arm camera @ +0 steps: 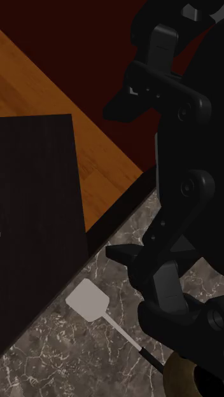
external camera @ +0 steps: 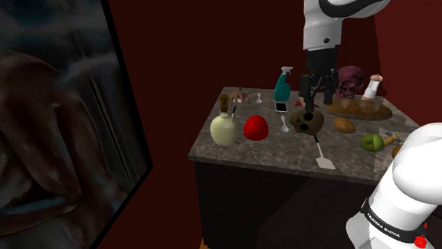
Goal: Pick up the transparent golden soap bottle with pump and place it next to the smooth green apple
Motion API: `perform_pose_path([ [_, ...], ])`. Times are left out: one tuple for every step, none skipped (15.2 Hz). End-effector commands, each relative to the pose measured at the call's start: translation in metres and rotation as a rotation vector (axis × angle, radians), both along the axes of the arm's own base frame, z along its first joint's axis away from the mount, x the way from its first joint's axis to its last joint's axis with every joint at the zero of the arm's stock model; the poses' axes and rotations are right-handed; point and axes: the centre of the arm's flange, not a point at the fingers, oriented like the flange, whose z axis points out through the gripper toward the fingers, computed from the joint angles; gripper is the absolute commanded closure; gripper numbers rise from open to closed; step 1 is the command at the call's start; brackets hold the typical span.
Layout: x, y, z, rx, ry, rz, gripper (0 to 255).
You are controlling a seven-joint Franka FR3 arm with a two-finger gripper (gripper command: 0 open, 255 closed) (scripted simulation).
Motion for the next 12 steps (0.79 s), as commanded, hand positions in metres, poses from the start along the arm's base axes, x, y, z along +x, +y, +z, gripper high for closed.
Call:
perform_pose_path([
  [0.0,0.0,0.0,0.0,0.0,0.0,0],
  [0.012,0.002,-0.003,0.0,-0.006,-0.003,0],
  [0.024,0.004,-0.005,0.001,-0.011,-0.007,0],
  [0.036,0.006,-0.008,0.001,-0.017,-0.01,0],
  [0.047,0.008,-0.01,0.001,-0.022,-0.013,0],
  [0.059,0.01,-0.012,0.002,-0.028,-0.017,0],
  [0.071,0.012,-0.014,0.002,-0.033,-0.02,0],
  [0.083,0.014,-0.017,0.002,-0.039,-0.023,0],
  [0.095,0.016,-0.019,0.002,-0.044,-0.027,0],
  [0.107,0.017,-0.021,0.003,-0.05,-0.03,0],
  [0.119,0.019,-0.023,0.003,-0.055,-0.034,0],
  [0.131,0.021,-0.025,0.003,-0.061,-0.037,0],
])
